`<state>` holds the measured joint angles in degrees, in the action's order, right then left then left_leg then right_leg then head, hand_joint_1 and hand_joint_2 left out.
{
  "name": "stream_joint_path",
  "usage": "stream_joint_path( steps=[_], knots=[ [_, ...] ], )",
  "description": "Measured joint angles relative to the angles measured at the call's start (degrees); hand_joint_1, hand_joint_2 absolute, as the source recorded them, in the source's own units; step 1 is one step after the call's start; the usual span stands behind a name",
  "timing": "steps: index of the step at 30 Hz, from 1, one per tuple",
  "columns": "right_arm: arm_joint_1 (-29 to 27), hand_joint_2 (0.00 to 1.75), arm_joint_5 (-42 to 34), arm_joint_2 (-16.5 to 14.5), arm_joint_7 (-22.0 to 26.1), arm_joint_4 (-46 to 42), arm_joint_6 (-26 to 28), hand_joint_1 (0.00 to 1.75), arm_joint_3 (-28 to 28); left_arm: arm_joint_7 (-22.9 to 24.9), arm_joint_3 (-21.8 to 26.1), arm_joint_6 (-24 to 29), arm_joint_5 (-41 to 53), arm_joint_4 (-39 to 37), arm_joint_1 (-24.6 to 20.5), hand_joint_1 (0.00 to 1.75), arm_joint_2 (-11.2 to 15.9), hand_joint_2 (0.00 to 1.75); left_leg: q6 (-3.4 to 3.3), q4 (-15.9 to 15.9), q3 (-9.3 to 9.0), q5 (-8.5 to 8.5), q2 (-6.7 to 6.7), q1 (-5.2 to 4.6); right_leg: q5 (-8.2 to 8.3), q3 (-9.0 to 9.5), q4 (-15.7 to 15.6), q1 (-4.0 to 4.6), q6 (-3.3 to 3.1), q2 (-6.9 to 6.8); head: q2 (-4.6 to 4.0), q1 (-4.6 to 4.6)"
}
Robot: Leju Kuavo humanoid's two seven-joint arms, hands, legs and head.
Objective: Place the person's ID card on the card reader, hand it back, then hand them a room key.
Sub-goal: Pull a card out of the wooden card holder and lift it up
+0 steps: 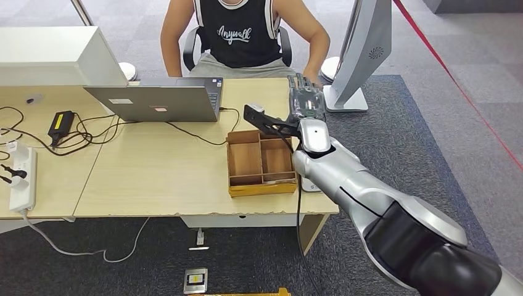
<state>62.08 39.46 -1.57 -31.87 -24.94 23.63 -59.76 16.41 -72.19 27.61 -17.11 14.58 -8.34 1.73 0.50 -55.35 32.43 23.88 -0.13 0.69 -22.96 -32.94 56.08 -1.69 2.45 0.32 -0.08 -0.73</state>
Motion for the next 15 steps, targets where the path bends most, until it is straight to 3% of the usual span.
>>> stream_joint_path(
  steps=[7, 15],
  knots=[
    [-0.1, 0.00, -1.9, 0.3, 1.5, 0.0, 2.4, 0.00, 0.3, -0.1, 0.0, 0.0, 0.2, 0.0, 0.1, 0.00, 0.0, 0.00, 0.00, 0.0, 0.00, 0.00, 0.00, 0.00, 0.00, 0.00, 0.0, 0.00, 0.00, 0.00, 0.00, -0.01],
    [-2.1, 0.00, -8.0, 2.0, 10.8, -4.6, 7.3, 0.00, 3.1, -0.2, 0.2, 0.4, -0.7, 0.0, 0.9, 0.00, 0.0, 0.00, 0.00, 0.0, -0.01, 0.01, 0.00, 0.00, -0.01, 0.01, 0.0, 0.00, 0.00, 0.00, 0.00, 0.01]
  ],
)
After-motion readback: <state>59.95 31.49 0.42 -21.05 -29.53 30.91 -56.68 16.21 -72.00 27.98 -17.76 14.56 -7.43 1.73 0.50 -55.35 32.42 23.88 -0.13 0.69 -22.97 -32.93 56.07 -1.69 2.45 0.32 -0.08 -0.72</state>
